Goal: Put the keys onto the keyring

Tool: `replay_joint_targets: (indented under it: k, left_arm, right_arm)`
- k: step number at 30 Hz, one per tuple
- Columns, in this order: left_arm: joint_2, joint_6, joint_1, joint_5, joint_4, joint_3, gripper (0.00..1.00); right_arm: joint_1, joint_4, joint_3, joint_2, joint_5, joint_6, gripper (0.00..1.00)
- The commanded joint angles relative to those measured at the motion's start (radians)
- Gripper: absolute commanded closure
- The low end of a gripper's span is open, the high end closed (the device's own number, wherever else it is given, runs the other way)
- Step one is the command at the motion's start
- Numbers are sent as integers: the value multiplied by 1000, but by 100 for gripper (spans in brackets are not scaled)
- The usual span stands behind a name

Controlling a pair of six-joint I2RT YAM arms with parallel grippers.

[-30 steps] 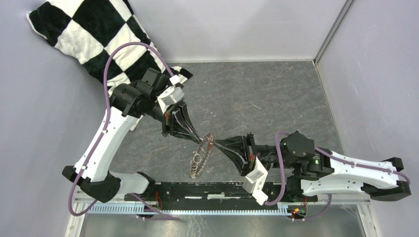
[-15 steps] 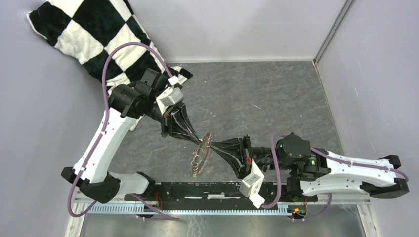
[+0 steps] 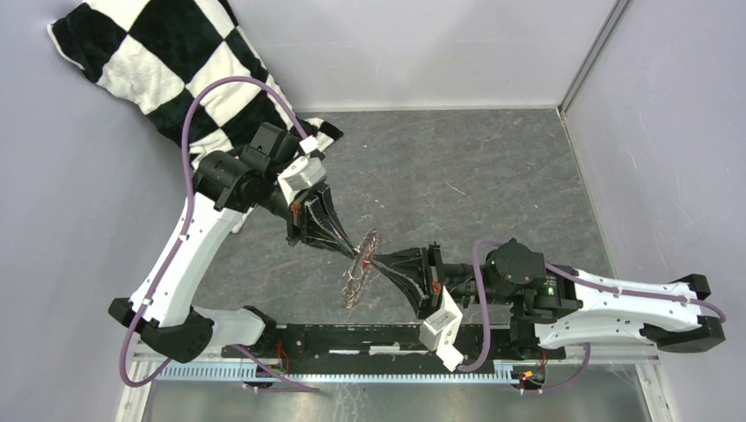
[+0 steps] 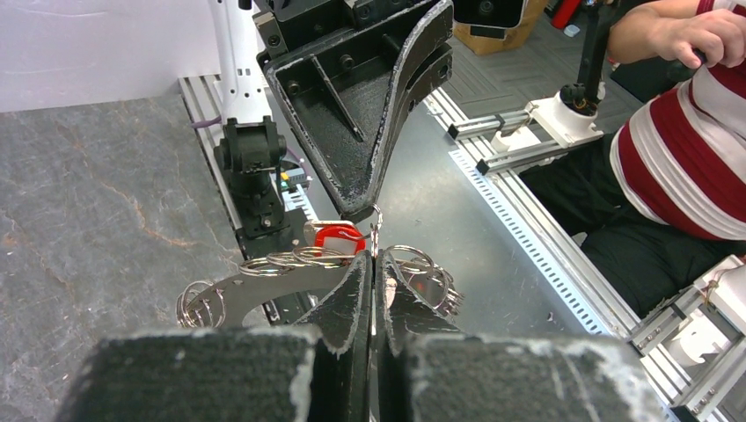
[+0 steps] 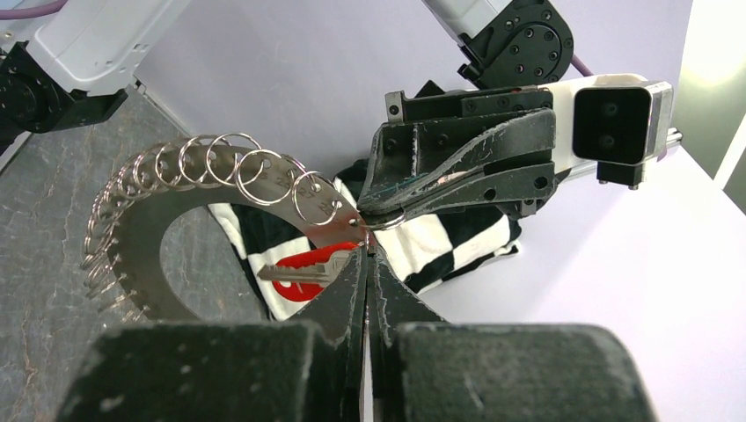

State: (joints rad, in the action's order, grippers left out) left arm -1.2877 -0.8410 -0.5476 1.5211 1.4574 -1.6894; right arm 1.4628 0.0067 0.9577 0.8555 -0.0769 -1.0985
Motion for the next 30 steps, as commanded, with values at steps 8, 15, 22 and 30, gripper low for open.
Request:
replay_joint_targets:
  k: [8, 15, 22, 30]
  left_arm:
    - [28, -44, -8, 116, -2, 0, 98]
    - [31, -46, -8, 116, -2, 9, 98]
    - [37, -46, -7, 116, -3, 14, 98]
    - [41, -47, -7, 116, -3, 22, 98]
  right_arm:
    - [11, 61, -1, 6, 16, -8, 99]
    - [11, 68, -4, 7, 22, -9, 99]
    - [12, 83, -13, 8, 38, -15, 99]
    - [11, 96, -20, 10, 39, -13, 99]
